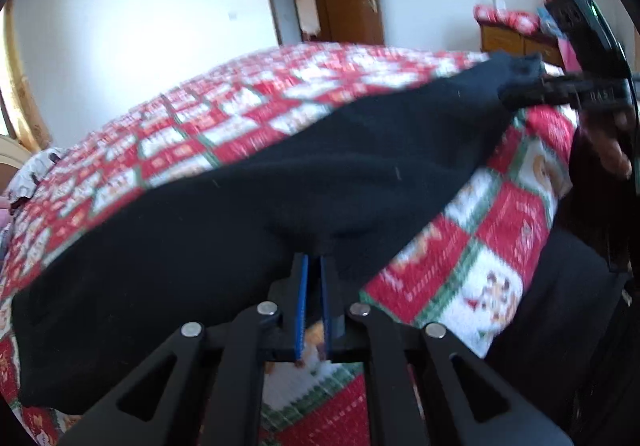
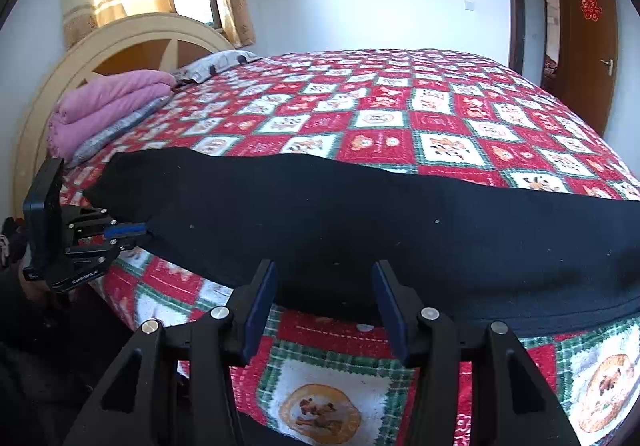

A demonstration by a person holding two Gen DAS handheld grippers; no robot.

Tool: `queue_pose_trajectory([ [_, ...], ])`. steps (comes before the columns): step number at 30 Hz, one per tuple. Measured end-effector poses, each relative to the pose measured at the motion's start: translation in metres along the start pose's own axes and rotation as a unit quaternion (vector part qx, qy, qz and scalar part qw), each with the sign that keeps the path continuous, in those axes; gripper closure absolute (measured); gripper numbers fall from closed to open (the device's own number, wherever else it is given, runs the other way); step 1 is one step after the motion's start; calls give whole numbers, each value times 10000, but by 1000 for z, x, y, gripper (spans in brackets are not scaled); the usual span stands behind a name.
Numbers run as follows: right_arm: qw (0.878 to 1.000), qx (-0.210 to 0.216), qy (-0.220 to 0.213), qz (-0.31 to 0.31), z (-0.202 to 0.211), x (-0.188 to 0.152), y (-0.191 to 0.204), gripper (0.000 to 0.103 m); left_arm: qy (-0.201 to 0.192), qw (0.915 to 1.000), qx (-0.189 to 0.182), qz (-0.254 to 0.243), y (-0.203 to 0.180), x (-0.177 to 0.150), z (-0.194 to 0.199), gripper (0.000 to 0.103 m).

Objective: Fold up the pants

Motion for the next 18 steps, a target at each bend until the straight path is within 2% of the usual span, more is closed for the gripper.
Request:
queue_pose_trajectory([
  [1,10000,49,-14,34,1,0,2,52,-95,9999,-45,96,2,3,3,85],
  [2,9999,55,-32,90,1,0,4,52,-158,9997,-73,174,4,6,4,63],
  [4,9997,-24,-52,240,-1,-1,11,52,-256,9993,5,270,6,11,3,33],
  [5,9995,-40,-54,314,-2,-2,14,52,-304,9992,10,245,4,13,1,32],
  [9,9992,-119,-67,384,-3,-3,17,51,-30,9998,147,-159,-10,15,-17,32],
  [10,9993,-117,-76,357,-3,-3,16,51,61,9992,235,-319,-15,15,-22,33],
  [12,9995,-110,-91,272,-3,-3,12,51,143,9978,388,-512,-19,14,-29,47],
  [13,9996,-110,-93,243,-3,-3,11,51,189,9977,347,-542,-20,14,-31,71],
  [14,9997,-113,-85,213,-3,-3,9,51,223,9980,319,-501,-19,15,-31,89],
  [16,9997,-135,-90,190,-3,-3,8,51,190,9972,447,-568,-21,15,-26,96],
  [18,9997,-156,-113,181,-2,-3,8,51,116,9959,502,-749,-25,14,-14,98],
])
Point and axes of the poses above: each gripper's, at about its wrist camera, not at the fingertips, and z roughly against the way its jaws point, y to its left, x to its top, the point moved 3 cm from there along -z, roughly the way its jaws point, and after that the axes turned 8 degrees about y, right-handed, at the moved point
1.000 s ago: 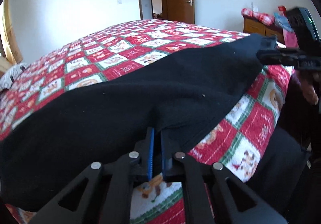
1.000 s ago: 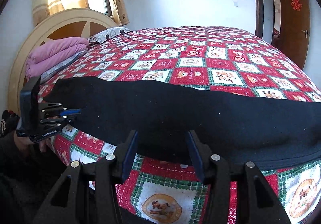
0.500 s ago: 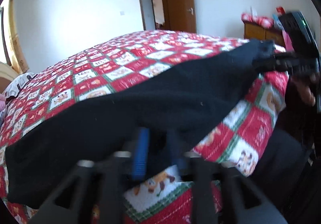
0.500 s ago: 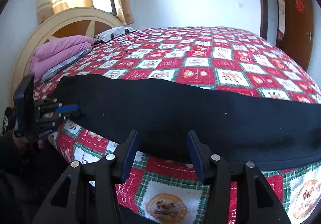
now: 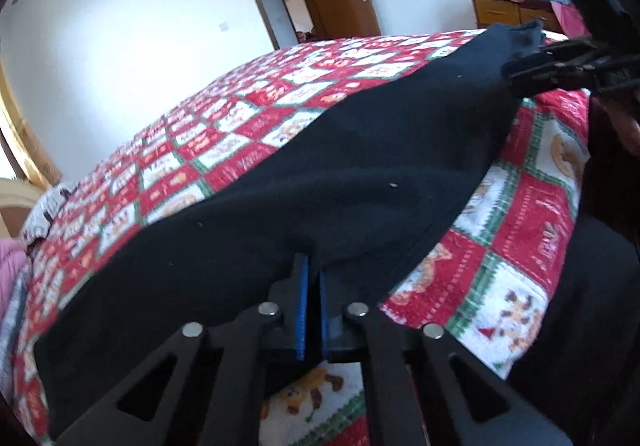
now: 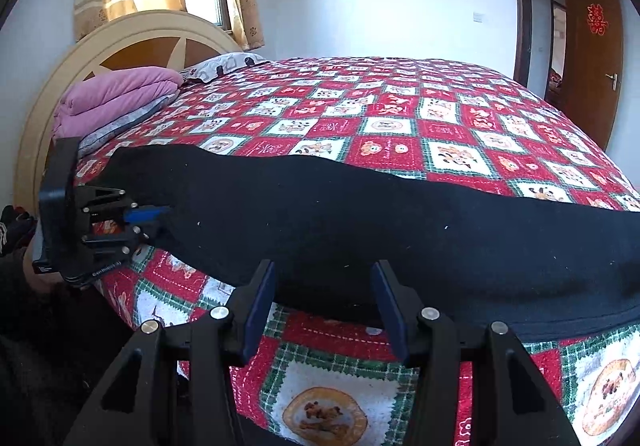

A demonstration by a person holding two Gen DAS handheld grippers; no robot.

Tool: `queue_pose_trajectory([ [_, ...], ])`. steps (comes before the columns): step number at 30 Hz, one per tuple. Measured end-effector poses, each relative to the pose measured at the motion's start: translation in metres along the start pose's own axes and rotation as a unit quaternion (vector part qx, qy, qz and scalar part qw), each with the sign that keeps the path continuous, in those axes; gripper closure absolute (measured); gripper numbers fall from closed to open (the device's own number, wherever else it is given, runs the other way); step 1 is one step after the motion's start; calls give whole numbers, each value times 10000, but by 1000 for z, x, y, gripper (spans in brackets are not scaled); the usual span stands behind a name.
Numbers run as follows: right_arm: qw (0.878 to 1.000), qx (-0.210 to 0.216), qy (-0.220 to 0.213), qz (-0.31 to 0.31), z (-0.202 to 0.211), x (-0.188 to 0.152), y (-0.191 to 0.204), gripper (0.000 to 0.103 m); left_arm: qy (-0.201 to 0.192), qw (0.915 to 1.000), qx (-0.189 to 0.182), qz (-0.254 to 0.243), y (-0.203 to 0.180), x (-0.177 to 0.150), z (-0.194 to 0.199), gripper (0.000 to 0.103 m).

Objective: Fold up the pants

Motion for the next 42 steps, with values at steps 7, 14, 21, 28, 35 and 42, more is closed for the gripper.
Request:
queue_pose_trajectory([
  [7,9999,-51,73,-126,-5,-1,-7,51,235,9994,-191,-139,-3,-18,-3,98],
  [14,10000,25,14,-4,-3,-2,-3,51,-99,9991,-418,53,0,-11,16,49],
  [21,9998,131,-92,-141,-3,14,6,51,-415,9947,-83,940,60,-16,20,20],
  [28,9970,314,-36,703,-19,33,67,51,-48,9961,-61,880,68,-52,15,25],
  [35,9846,529,175,1656,-51,37,138,51,110,9965,-199,800,69,-60,4,32],
  [42,9807,577,439,1817,-79,32,159,51,60,9931,-324,1122,79,-61,5,56],
])
Point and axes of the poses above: each gripper's, at about its wrist camera, not at the fingertips, and z roughly against the way its jaws point, y to its left, x to its top, the point moved 3 cm from there along -z, roughly the way its jaws point, and after that the axes turned 8 degrees about y, right-handed, at the moved point
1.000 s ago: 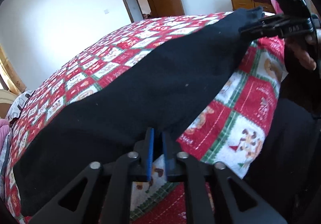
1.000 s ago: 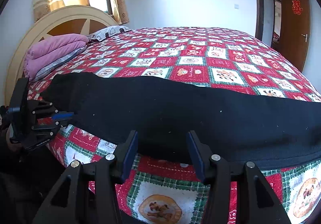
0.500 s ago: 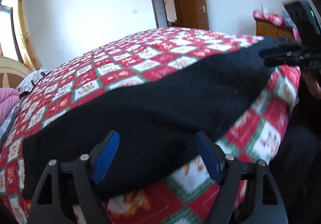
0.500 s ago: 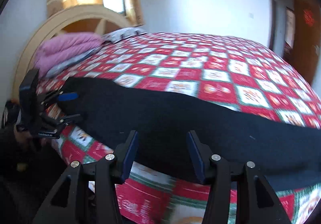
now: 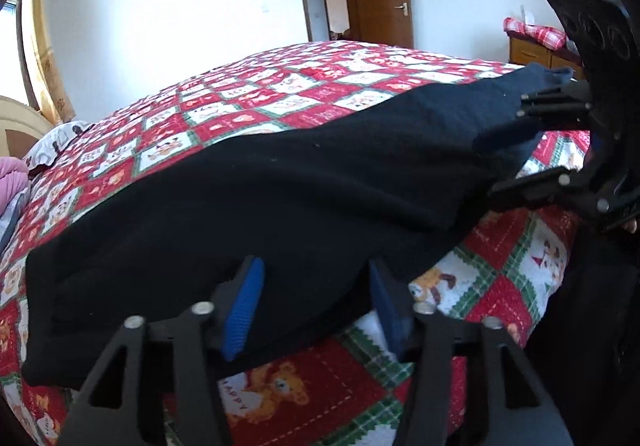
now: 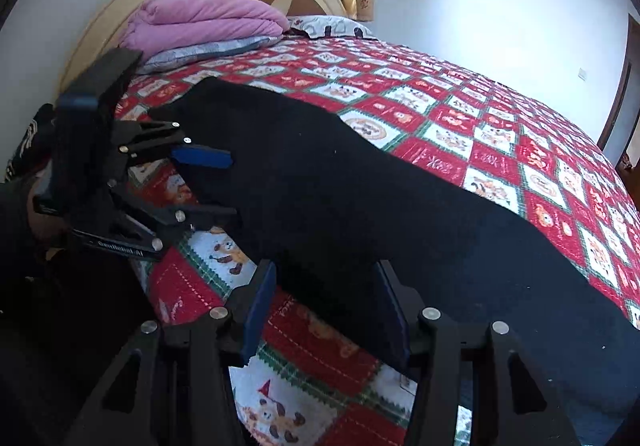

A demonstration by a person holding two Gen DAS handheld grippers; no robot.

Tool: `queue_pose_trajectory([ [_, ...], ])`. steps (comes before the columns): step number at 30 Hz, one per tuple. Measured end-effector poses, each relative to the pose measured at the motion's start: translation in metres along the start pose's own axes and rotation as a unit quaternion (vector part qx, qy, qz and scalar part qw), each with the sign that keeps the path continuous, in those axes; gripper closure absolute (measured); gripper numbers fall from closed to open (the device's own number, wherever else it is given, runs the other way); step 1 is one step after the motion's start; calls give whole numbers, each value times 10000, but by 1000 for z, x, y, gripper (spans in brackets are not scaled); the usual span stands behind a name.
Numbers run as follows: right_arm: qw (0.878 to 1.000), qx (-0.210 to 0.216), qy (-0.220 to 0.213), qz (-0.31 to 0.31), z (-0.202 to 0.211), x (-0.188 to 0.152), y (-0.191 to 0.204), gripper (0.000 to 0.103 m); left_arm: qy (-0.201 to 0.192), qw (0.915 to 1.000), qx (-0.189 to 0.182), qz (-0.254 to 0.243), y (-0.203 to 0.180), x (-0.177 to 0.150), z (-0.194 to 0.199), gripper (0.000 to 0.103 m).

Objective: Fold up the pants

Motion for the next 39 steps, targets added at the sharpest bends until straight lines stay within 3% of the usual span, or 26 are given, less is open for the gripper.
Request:
queue_pose_trajectory([
  [2,10000,27,18,-13,-5,1,0,51,35,10000,-44,18,2,0,2,75],
  [5,10000,51,-15,23,-9,2,3,51,65,9999,-94,-30,3,1,5,92],
  [6,10000,72,-20,-60,-10,2,1,56,93,9999,-50,-98,2,0,5,93],
  [7,9999,100,11,-139,-11,2,-1,80,126,9998,-43,-168,1,0,5,94],
  [8,9996,143,90,-224,-14,2,-3,92,134,9997,-30,-203,0,0,5,95],
  [9,9995,139,135,-263,-15,2,-5,97,143,9997,-37,-206,1,0,6,95],
  [18,9977,482,465,-139,-12,-6,5,103,328,9987,-138,-363,6,-10,12,96],
  [22,9972,416,599,143,-16,-13,17,103,74,9995,-125,-283,6,-1,23,96],
  [26,9994,326,-107,-63,8,1,6,100,-473,9980,-331,261,19,16,43,83],
  [27,9992,259,-231,-201,10,6,-1,91,-546,9970,-359,414,24,23,42,80],
  [28,9989,261,-267,-297,9,9,-7,73,-561,9965,-325,524,26,27,38,72],
  [29,9983,252,-253,-462,5,12,-14,64,-564,9961,-290,611,28,33,34,65],
  [31,9969,97,-166,-759,-4,14,-26,59,-632,9951,-301,692,28,44,25,62],
  [34,9961,17,-92,-874,-9,12,-34,59,-463,9958,-252,749,24,52,3,49],
  [38,9960,-116,164,-870,-21,9,-37,59,106,9979,-102,625,13,42,-30,49],
  [39,9961,-117,243,-834,-22,5,-36,59,39,9986,-7,526,9,37,-28,49],
])
Point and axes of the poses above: each gripper's, at about its wrist camera, not at the fingertips, and z roughly against the way its jaws point, y to its left, x to its top, the point moved 3 cm from there along -z, roughly the way its jaws point, and after that the axes turned 8 degrees about y, right-handed, at the moved point
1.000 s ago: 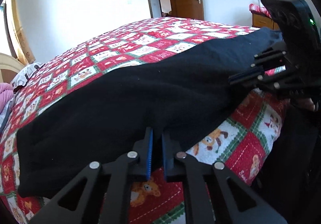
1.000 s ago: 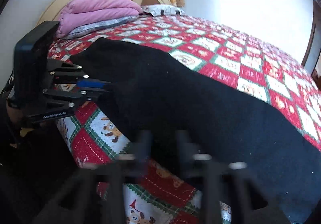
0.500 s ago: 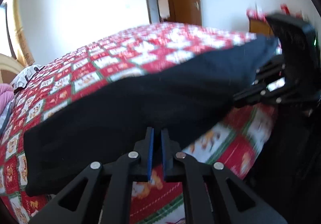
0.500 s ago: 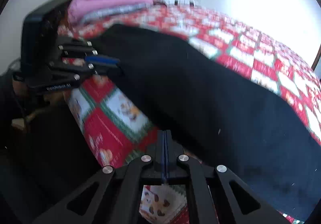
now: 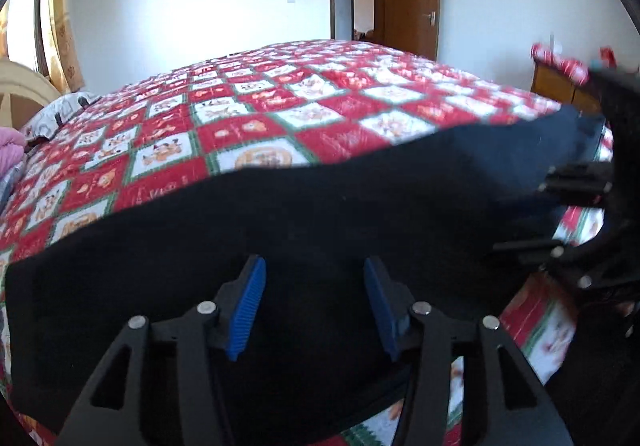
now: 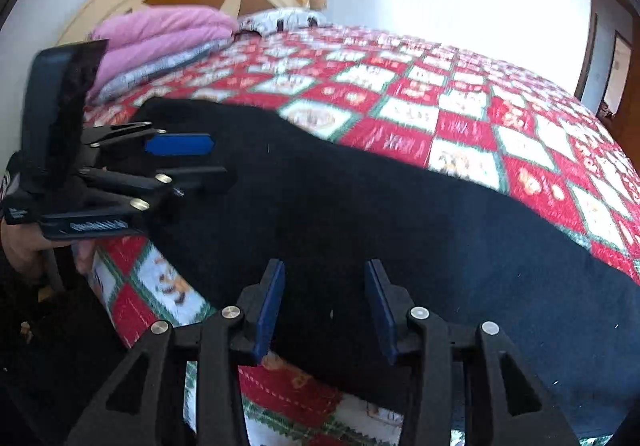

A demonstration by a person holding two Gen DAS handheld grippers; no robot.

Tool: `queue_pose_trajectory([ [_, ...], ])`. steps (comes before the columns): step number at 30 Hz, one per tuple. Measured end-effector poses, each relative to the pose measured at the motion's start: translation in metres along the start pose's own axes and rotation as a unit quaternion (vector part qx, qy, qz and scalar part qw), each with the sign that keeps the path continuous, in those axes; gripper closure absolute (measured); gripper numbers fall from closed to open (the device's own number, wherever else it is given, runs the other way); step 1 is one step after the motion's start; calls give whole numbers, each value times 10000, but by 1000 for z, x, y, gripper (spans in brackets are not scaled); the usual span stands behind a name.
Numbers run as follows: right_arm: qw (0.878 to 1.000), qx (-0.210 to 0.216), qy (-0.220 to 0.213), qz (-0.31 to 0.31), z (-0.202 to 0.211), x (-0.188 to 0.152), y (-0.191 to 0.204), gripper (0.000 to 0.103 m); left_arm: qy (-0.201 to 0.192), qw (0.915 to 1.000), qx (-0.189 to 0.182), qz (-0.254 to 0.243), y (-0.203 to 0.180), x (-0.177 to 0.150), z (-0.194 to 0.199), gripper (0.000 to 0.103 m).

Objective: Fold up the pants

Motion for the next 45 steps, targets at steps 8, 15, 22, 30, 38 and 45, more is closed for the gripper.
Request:
queue_pose_trajectory([
  [8,9972,-260,388,585,-3,-20,19,59,10,9999,6,-117,-10,-31,20,49],
  [15,9995,-126,237,180,16,-22,0,57,-238,9994,-45,245,-11,-13,36,39],
  [22,9890,-532,-450,-1304,95,-44,-95,47,-465,9984,-303,107,-40,25,37,10],
  [30,9166,-1422,-1383,-3470,181,-111,-227,46,-163,9997,-127,96,-67,44,-3,10],
  [38,8186,-1925,-1940,-5052,250,-181,-306,44,-24,9985,209,504,-70,27,-21,7],
  [45,8111,-1468,-1693,-5403,222,-200,-313,44,34,9987,420,295,-81,27,-21,5],
])
Point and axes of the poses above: each gripper's, at about its wrist camera, not at the fingertips, and z roughly against the way its jaws point, y to its left, x to its top, the point moved 3 cm from there along -z, roughly the way its jaws point, and after that the axes turned 8 degrees about y, right-handed, at the moved point
